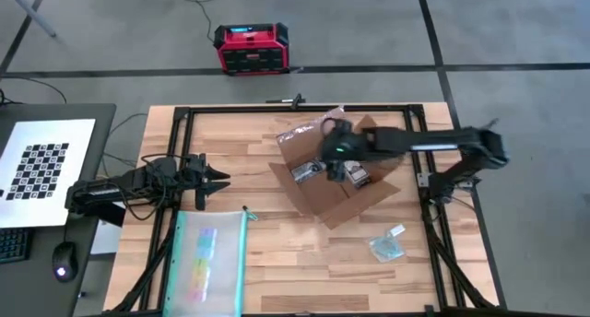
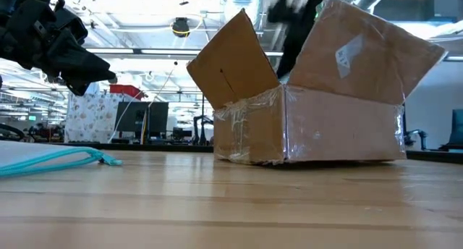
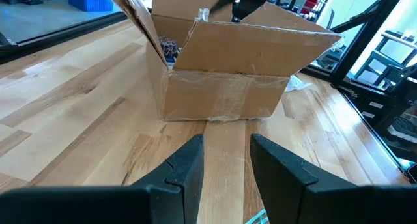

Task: Unpack boxes
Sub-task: Remove the white pencil box from the cardboard box

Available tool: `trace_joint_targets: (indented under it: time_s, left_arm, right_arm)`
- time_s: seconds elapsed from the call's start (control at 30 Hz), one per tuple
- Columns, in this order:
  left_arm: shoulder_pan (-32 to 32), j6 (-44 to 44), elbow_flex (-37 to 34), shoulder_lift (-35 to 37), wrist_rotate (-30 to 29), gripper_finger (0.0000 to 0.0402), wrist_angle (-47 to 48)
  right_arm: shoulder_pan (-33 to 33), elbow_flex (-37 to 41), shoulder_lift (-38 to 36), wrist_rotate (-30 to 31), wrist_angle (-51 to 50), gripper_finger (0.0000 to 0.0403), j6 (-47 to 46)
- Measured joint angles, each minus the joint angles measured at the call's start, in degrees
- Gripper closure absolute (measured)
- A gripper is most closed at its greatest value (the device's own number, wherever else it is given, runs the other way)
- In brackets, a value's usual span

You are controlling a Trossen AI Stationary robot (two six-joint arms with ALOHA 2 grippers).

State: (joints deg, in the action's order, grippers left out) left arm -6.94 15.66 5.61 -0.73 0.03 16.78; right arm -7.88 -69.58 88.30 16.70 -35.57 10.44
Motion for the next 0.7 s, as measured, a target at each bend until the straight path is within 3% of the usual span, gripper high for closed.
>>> trace_joint_targets:
  time_s: [0.17,0.7]
  left_arm:
    - [0.02,0.01,0.00,0.00,0.02,0.0292,0.00]
    - [0.00,0.02,0.00,0.00,0.02,0.0293,0.00]
  right_arm:
    - [-2.87,0.07,10.43,-6.19,-0.01,0.0101,1.87]
    - [-4.58,-0.28,24.07,-7.26,5.11,0.0101,6.51]
